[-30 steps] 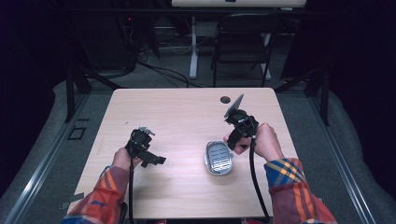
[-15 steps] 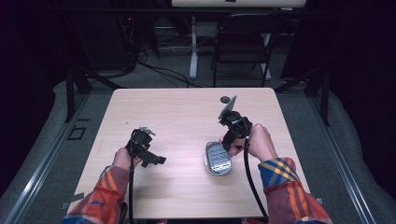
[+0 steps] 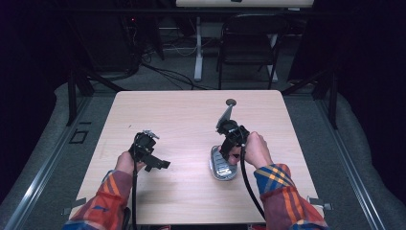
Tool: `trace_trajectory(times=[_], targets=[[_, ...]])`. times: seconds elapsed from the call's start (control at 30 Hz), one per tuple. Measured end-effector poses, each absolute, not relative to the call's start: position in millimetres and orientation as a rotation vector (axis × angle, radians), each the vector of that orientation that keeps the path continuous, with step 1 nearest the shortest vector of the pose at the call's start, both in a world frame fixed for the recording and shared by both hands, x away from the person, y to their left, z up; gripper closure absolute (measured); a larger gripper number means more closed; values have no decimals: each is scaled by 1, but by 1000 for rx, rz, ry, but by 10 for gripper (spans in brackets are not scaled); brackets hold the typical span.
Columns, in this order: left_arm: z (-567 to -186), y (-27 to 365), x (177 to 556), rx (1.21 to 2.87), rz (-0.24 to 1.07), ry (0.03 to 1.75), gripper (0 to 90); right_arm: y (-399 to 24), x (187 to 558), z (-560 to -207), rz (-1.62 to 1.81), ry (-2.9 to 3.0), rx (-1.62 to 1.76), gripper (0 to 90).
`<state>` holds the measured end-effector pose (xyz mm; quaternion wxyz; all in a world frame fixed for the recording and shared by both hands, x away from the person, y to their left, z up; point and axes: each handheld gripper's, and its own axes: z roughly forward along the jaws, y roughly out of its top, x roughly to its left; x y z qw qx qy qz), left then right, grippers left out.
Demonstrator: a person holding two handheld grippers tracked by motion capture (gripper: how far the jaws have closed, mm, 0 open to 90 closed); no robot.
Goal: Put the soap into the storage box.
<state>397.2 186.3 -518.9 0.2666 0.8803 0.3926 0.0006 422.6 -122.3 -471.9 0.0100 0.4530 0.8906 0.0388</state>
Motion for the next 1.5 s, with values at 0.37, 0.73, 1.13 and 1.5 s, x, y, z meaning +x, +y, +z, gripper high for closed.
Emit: trace_trajectory(times=[0.37, 0.73, 1.13, 1.5], targets=[[-519, 185, 397, 2383, 3, 1059, 0, -120, 426, -483, 82, 2768, 1461, 372], [-519, 185, 397, 2392, 3, 1057, 0, -119, 426, -485, 56, 2750, 1494, 371], [-520, 184, 397, 2398, 1, 1056, 0, -121, 423, -487, 105, 2733, 1590, 380], [-520, 184, 397, 2402, 1, 1051, 0, -141, 411, -467, 311, 2753, 1561, 399]])
